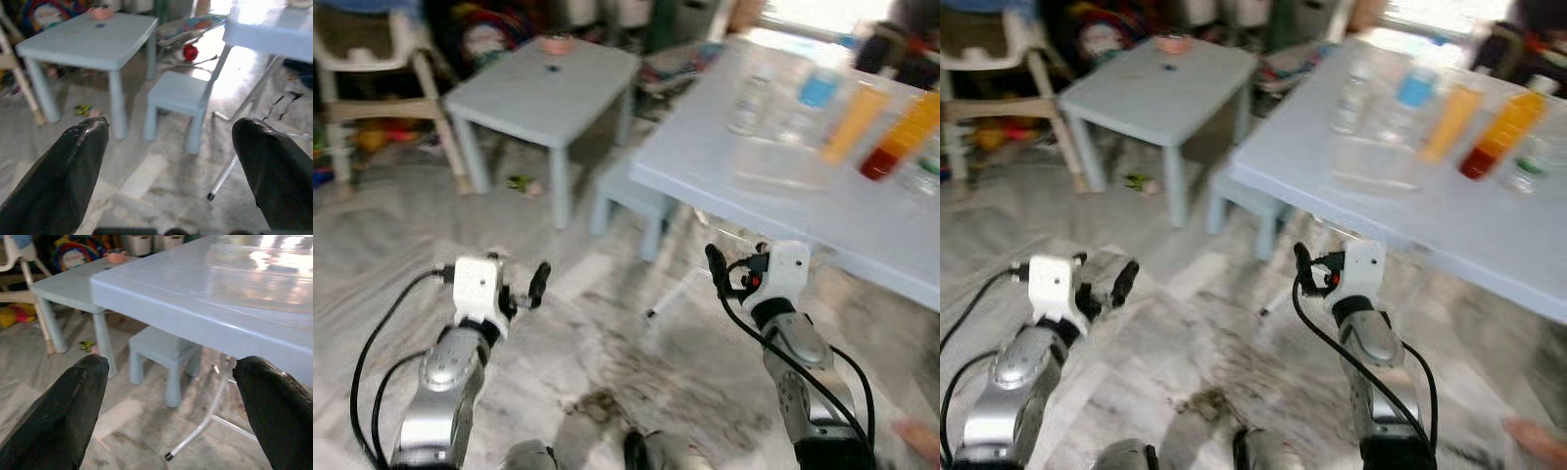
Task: Restocking fridge
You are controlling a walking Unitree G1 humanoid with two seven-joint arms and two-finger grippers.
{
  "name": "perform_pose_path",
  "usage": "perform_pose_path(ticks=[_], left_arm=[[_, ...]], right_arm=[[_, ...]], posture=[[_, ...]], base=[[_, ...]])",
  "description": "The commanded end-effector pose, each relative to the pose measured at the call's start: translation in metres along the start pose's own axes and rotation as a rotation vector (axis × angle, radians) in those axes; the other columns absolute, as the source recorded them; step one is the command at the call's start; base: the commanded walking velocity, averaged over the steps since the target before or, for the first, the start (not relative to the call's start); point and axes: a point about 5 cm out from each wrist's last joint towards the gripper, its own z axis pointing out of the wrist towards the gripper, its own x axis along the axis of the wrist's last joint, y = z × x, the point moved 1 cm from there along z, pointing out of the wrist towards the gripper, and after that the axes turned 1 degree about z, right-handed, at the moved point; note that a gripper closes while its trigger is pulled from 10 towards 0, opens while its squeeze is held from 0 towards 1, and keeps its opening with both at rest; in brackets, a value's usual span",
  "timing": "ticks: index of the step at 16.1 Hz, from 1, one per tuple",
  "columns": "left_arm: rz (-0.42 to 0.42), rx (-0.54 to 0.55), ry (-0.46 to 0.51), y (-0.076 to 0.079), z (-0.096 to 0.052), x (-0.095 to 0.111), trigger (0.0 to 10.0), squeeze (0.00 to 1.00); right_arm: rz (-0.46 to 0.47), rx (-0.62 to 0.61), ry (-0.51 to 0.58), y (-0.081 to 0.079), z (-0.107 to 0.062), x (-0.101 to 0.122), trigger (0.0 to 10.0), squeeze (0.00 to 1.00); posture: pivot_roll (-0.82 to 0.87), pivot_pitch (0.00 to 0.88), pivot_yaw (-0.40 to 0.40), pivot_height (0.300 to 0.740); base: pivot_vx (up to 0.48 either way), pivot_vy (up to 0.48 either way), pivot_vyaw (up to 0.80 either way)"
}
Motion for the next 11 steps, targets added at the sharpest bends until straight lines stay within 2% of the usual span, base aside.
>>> perform_pose_path(ticks=[1, 3, 4, 5, 9, 11], left_arm=[[-0.005, 0.006, -0.008, -0.003, 0.000, 0.002, 10.0, 0.00], [-0.005, 0.006, -0.012, -0.005, -0.002, 0.002, 10.0, 0.00], [-0.005, 0.012, -0.022, -0.008, -0.004, 0.000, 10.0, 0.00], [-0.004, 0.017, -0.024, -0.009, -0.004, 0.000, 10.0, 0.00], [0.001, 0.035, -0.035, -0.013, -0.008, -0.004, 10.0, 0.00], [-0.001, 0.031, -0.032, -0.014, -0.007, -0.004, 10.0, 0.00]], right_arm=[[-0.014, 0.004, 0.030, -0.002, 0.002, 0.009, 10.0, 0.00], [-0.042, 0.016, 0.035, -0.003, 0.001, 0.010, 10.0, 0.00], [-0.027, 0.013, 0.029, -0.002, 0.000, 0.009, 10.0, 0.00], [-0.026, 0.015, 0.031, -0.002, 0.001, 0.010, 10.0, 0.00], [-0.069, 0.005, 0.009, -0.001, -0.002, 0.005, 10.0, 0.00], [-0.063, -0.077, 0.008, 0.001, -0.004, 0.002, 10.0, 0.00]], posture=[[0.05, 0.107, -0.044, 0.740], [0.05, 0.116, -0.043, 0.740], [0.05, 0.118, -0.049, 0.740], [0.05, 0.120, -0.049, 0.740], [0.04, 0.125, -0.049, 0.740], [0.04, 0.136, -0.053, 0.740]], base=[[0.000, -0.322, -0.80], [0.000, -0.324, -0.80], [0.000, -0.304, -0.43], [0.000, -0.289, 0.00], [0.000, 0.000, 0.00], [0.000, 0.000, 0.00]])
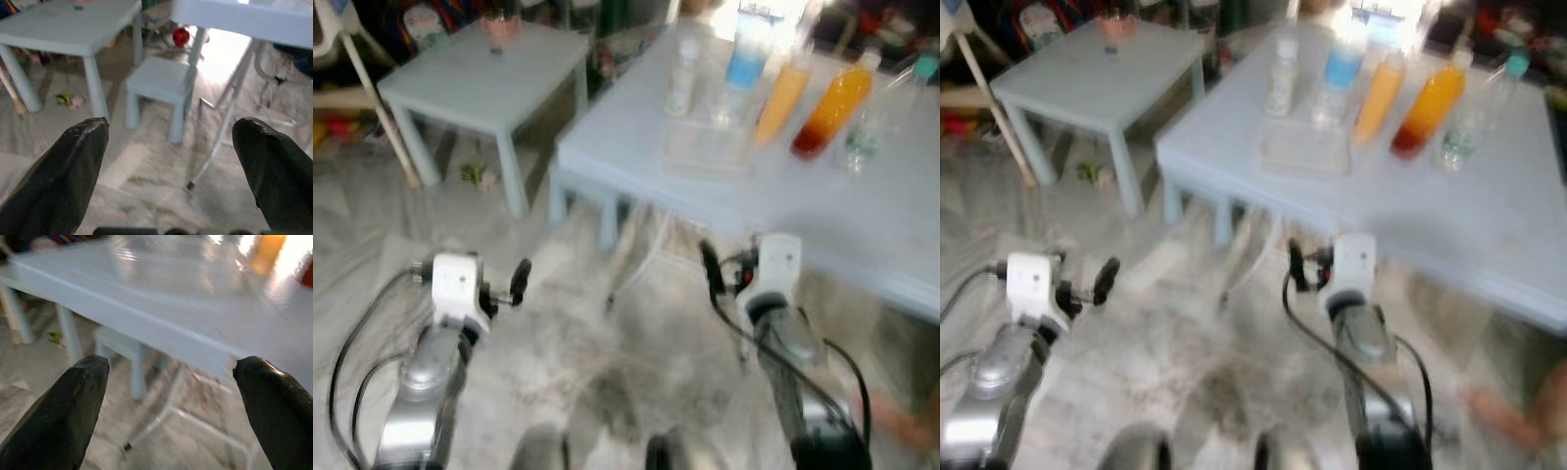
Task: Restocking fridge
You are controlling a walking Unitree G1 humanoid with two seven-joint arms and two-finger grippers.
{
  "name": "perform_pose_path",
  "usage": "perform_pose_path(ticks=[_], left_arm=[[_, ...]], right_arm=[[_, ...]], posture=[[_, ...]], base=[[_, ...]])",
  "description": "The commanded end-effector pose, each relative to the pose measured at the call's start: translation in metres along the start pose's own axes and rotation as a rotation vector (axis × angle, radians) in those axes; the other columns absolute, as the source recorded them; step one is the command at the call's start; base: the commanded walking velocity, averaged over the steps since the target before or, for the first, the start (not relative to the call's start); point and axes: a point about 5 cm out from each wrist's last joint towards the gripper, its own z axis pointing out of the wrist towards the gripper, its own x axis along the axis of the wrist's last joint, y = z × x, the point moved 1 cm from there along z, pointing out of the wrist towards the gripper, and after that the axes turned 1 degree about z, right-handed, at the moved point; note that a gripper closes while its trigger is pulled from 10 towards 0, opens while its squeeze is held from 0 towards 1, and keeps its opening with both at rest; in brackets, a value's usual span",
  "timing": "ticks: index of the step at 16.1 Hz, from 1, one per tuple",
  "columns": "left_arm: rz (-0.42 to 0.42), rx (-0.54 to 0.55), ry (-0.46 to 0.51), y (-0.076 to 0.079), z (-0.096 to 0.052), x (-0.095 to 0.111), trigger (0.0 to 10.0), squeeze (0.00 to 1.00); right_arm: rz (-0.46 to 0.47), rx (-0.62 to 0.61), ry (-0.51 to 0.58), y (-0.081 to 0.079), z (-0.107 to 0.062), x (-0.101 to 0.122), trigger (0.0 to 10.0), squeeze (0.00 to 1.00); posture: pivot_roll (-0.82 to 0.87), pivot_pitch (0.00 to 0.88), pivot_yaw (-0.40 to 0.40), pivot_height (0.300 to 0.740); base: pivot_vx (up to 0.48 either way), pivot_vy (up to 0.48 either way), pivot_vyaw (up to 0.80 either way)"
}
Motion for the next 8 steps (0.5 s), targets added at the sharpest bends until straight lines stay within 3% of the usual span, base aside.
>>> perform_pose_path(ticks=[1, 6, 8], left_arm=[[0.008, -0.014, 0.017, 0.002, 0.001, 0.003, 10.0, 0.00], [-0.051, -0.032, 0.040, 0.003, 0.003, 0.006, 10.0, 0.00], [-0.048, -0.029, 0.055, 0.002, 0.003, 0.008, 10.0, 0.00]], right_arm=[[-0.004, -0.039, 0.032, 0.007, -0.001, 0.005, 10.0, 0.00], [-0.008, -0.048, 0.078, 0.009, -0.002, 0.015, 10.0, 0.00], [-0.048, -0.045, 0.096, 0.009, -0.002, 0.019, 10.0, 0.00]], posture=[[0.04, 0.131, -0.052, 0.740], [0.03, 0.127, -0.044, 0.740], [0.03, 0.127, -0.043, 0.740]], base=[[0.000, 0.000, 0.00], [0.000, 0.000, 0.00], [0.000, 0.000, -0.64]])
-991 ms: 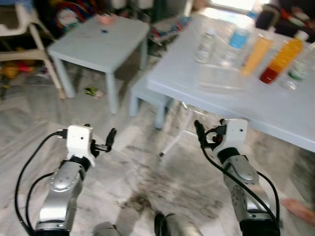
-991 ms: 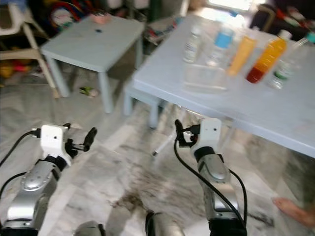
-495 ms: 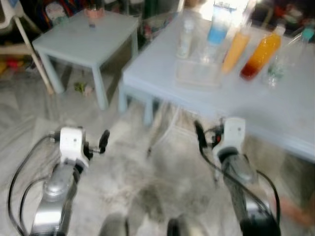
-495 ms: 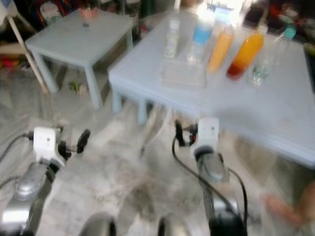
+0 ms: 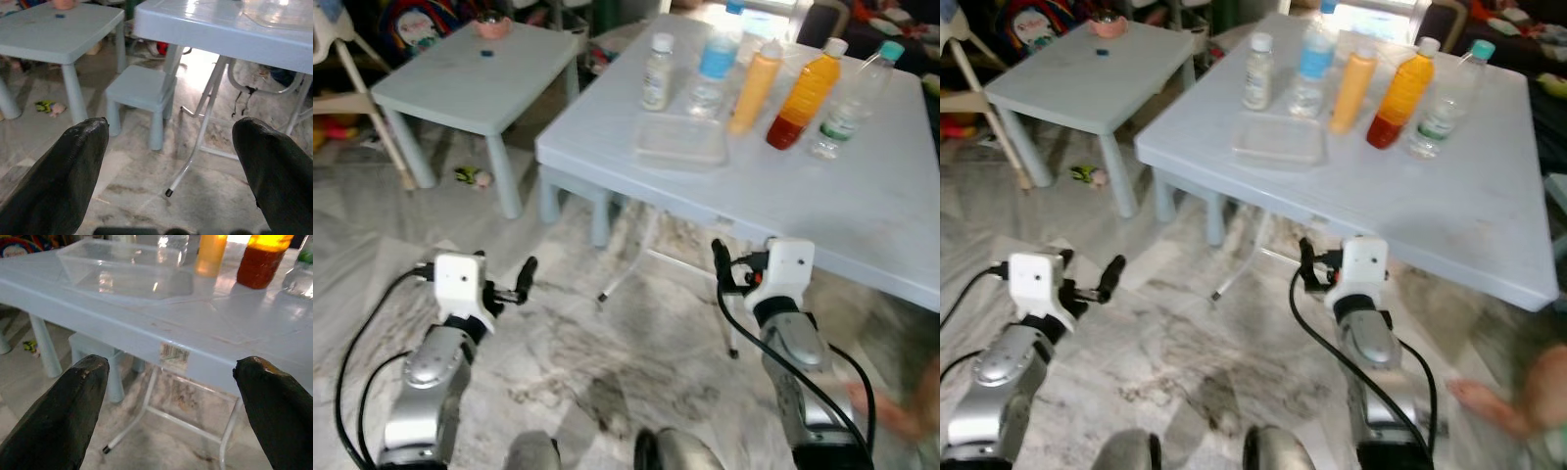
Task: Restocking fridge
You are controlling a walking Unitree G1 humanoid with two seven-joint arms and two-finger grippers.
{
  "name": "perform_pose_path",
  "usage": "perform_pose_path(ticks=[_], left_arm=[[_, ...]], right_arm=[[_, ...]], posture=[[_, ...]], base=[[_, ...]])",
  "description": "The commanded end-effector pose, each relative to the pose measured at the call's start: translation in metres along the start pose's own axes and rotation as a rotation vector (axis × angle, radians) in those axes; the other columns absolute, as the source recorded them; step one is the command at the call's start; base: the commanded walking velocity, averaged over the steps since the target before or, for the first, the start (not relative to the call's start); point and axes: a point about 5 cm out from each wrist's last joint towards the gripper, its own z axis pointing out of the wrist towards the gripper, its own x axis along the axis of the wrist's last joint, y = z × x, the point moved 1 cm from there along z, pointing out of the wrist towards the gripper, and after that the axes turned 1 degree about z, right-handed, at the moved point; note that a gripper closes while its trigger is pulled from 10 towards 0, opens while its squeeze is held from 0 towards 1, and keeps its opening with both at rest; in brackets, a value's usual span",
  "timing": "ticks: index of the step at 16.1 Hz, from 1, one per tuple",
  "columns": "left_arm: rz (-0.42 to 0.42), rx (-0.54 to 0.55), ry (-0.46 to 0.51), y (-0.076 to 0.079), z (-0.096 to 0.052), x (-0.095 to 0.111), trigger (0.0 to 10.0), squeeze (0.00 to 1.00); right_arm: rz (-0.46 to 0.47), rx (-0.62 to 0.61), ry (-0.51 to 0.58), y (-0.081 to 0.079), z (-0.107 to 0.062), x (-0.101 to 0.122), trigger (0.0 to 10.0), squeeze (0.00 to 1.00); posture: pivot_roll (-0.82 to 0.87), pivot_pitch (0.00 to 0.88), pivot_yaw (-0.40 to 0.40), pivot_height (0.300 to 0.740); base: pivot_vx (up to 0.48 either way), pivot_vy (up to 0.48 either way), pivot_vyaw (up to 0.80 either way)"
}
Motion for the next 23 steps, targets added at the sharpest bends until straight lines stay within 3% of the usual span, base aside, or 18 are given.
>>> perform_pose_path(ticks=[1, 8, 11, 16, 18, 23], left_arm=[[-0.003, -0.017, 0.019, 0.002, 0.002, 0.004, 10.0, 0.00], [-0.039, -0.031, 0.031, 0.007, 0.008, 0.006, 10.0, 0.00], [-0.018, -0.059, 0.050, 0.012, 0.011, 0.009, 10.0, 0.00], [-0.027, -0.072, 0.054, 0.015, 0.014, 0.009, 10.0, 0.00], [0.018, -0.088, 0.067, 0.019, 0.015, 0.011, 10.0, 0.00], [-0.007, -0.128, 0.050, 0.029, 0.011, 0.005, 10.0, 0.00]], right_arm=[[-0.025, -0.014, 0.041, 0.004, 0.000, 0.009, 10.0, 0.00], [-0.064, 0.007, 0.074, -0.001, 0.003, 0.014, 10.0, 0.00], [-0.051, -0.003, 0.076, -0.001, 0.005, 0.014, 10.0, 0.00], [-0.050, -0.003, 0.080, -0.002, 0.009, 0.013, 10.0, 0.00], [-0.048, -0.001, 0.083, -0.002, 0.009, 0.014, 10.0, 0.00], [-0.046, 0.003, 0.086, -0.005, 0.010, 0.013, 10.0, 0.00]], posture=[[0.03, 0.128, -0.042, 0.740], [0.03, 0.116, -0.038, 0.740], [0.03, 0.110, -0.037, 0.740], [0.03, 0.107, -0.037, 0.740], [0.03, 0.104, -0.038, 0.740], [0.03, 0.100, -0.041, 0.740]], base=[[0.304, 0.296, -0.80], [0.250, 0.377, -0.06], [0.081, 0.419, 0.00], [0.244, 0.412, -0.61], [0.251, 0.409, 0.00], [0.442, 0.000, -0.11]])
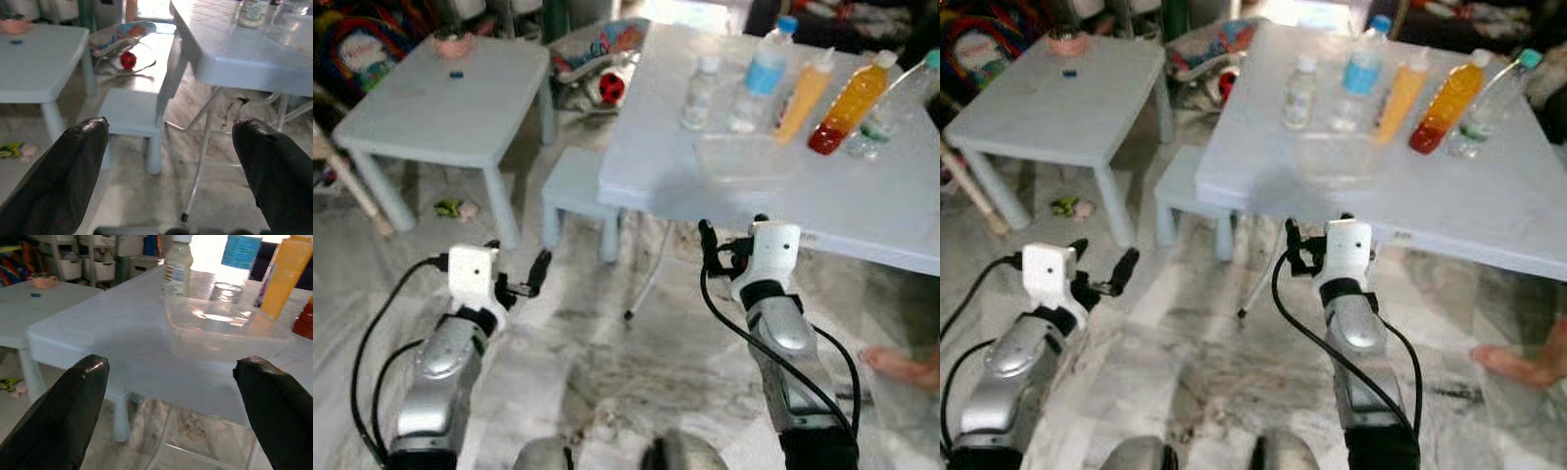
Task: Restocking fridge
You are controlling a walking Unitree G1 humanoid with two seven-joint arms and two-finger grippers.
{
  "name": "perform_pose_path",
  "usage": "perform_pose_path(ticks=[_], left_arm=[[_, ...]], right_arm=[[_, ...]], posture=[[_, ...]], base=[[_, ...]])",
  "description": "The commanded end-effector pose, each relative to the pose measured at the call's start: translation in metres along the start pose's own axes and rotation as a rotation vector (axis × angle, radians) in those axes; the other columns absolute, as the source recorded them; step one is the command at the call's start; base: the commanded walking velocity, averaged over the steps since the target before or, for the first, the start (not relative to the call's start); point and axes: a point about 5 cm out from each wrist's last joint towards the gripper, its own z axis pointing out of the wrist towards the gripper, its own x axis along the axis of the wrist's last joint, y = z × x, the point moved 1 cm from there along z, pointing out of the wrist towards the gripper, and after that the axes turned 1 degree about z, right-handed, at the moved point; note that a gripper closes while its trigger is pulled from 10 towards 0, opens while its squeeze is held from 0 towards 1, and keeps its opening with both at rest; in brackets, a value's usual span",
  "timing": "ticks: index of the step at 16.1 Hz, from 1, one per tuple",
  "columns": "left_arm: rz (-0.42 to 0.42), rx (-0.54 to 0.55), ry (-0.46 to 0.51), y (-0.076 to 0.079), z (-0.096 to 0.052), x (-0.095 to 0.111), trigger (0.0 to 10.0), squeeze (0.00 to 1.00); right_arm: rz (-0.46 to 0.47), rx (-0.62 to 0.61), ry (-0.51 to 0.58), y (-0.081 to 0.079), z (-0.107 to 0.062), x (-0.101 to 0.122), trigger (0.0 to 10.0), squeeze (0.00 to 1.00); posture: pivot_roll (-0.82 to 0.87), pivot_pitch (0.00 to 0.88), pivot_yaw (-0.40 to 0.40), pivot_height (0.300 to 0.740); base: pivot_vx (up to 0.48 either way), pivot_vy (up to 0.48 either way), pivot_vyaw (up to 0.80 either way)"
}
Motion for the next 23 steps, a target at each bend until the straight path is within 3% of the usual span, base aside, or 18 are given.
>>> perform_pose_path(ticks=[1, 8, 12, 15, 19, 23], left_arm=[[-0.005, -0.028, 0.008, 0.008, 0.001, 0.001, 10.0, 0.00], [-0.011, -0.024, 0.024, 0.008, 0.002, 0.004, 10.0, 0.00], [0.005, -0.026, 0.020, -0.001, 0.001, 0.011, 10.0, 0.00], [-0.004, -0.019, 0.007, -0.006, -0.008, 0.010, 10.0, 0.00], [-0.024, -0.033, 0.016, 0.002, -0.004, 0.012, 10.0, 0.00], [-0.036, -0.071, -0.003, 0.008, -0.006, 0.008, 10.0, 0.00]], right_arm=[[-0.012, -0.027, 0.002, 0.010, -0.001, 0.000, 10.0, 0.00], [-0.020, -0.019, 0.005, 0.009, -0.001, 0.000, 10.0, 0.00], [-0.027, -0.026, 0.029, 0.009, 0.003, 0.006, 10.0, 0.00], [-0.057, -0.067, 0.027, 0.016, 0.002, 0.004, 10.0, 0.00], [-0.084, -0.088, 0.049, 0.018, 0.006, 0.010, 10.0, 0.00], [-0.127, -0.193, 0.033, 0.038, -0.010, 0.006, 10.0, 0.00]], posture=[[0.03, 0.100, -0.041, 0.740], [0.04, 0.097, -0.046, 0.740], [0.05, 0.125, -0.048, 0.740], [0.05, 0.131, -0.053, 0.740], [0.05, 0.124, -0.057, 0.740], [0.03, 0.120, -0.047, 0.740]], base=[[0.480, 0.000, 0.00], [0.428, 0.000, 0.00], [0.000, 0.000, 0.00], [0.000, 0.000, 0.00], [0.000, 0.000, 0.00], [0.000, 0.000, -0.40]])
